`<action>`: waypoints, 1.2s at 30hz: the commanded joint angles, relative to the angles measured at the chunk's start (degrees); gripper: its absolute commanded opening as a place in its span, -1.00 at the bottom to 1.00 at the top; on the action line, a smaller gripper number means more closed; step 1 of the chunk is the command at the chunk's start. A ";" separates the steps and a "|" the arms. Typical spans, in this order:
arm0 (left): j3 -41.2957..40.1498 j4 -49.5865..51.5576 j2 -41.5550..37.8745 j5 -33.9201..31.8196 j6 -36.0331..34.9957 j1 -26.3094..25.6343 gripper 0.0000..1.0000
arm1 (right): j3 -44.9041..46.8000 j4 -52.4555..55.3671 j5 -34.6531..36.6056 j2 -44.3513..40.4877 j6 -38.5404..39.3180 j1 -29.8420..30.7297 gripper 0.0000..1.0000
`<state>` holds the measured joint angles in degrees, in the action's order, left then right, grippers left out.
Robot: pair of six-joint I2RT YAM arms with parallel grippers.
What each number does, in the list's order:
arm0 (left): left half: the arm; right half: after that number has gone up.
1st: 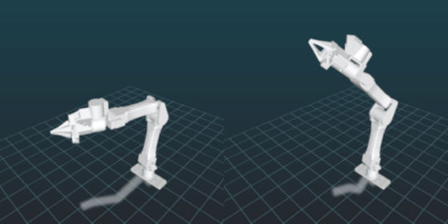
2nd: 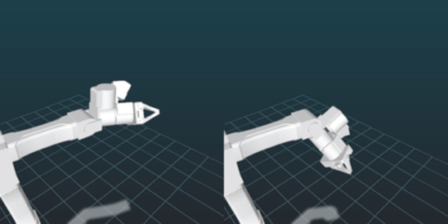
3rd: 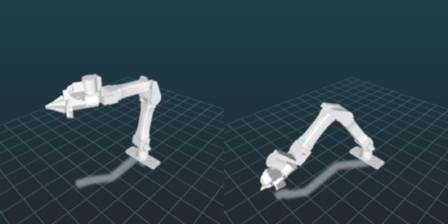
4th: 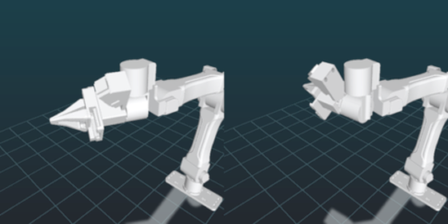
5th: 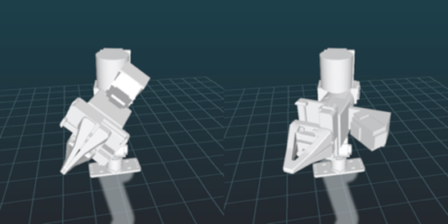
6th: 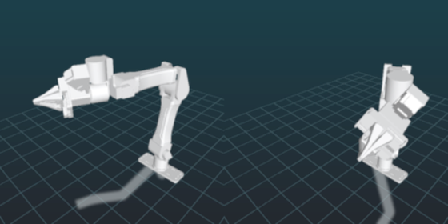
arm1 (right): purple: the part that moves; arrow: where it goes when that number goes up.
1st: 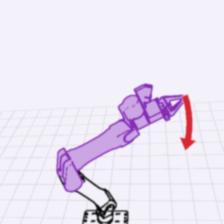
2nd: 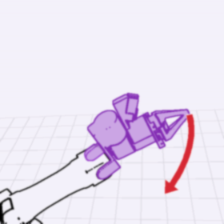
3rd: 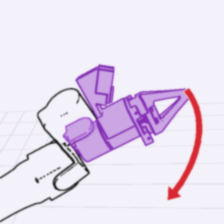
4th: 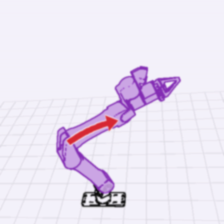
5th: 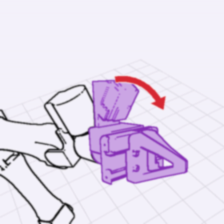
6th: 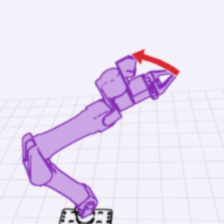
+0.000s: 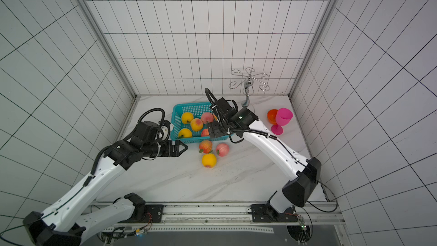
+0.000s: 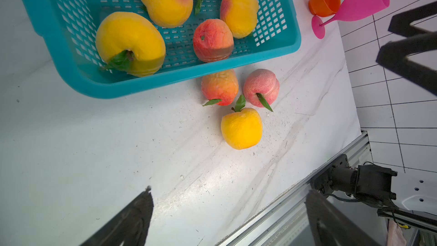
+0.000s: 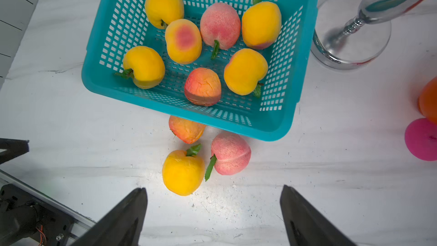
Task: Put the peaches into the basket
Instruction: Pick up the peach from the center of the board.
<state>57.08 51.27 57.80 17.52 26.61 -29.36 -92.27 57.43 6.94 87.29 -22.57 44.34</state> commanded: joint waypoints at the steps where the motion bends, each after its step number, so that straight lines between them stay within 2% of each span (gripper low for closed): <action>1: -0.48 -0.11 0.92 -1.49 2.26 -1.65 0.97 | 5.78 0.31 0.09 -3.28 -1.16 0.54 0.83; 7: -0.22 -1.64 4.77 -5.07 6.44 -6.82 0.97 | 15.19 -3.80 -3.47 -10.03 -0.03 0.51 0.83; 11: 1.36 -2.16 8.94 -4.65 10.61 -9.20 0.96 | 19.16 -4.47 -6.21 -13.58 0.77 0.53 0.83; 22: 4.72 -6.92 21.44 -10.43 19.83 -17.49 0.96 | 29.26 -6.63 -12.71 -23.88 2.25 0.42 0.84; 28: 6.28 -7.70 25.31 -13.11 22.27 -18.45 0.96 | 33.23 -7.16 -15.53 -29.14 2.79 -0.03 0.85; 36: 8.12 -8.58 30.06 -12.57 23.37 -19.24 0.96 | 34.89 -5.97 -17.97 -33.05 2.62 -0.22 0.85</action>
<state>63.42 44.29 86.43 6.17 48.38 -48.03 -59.31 50.72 -9.41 55.20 -20.49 44.27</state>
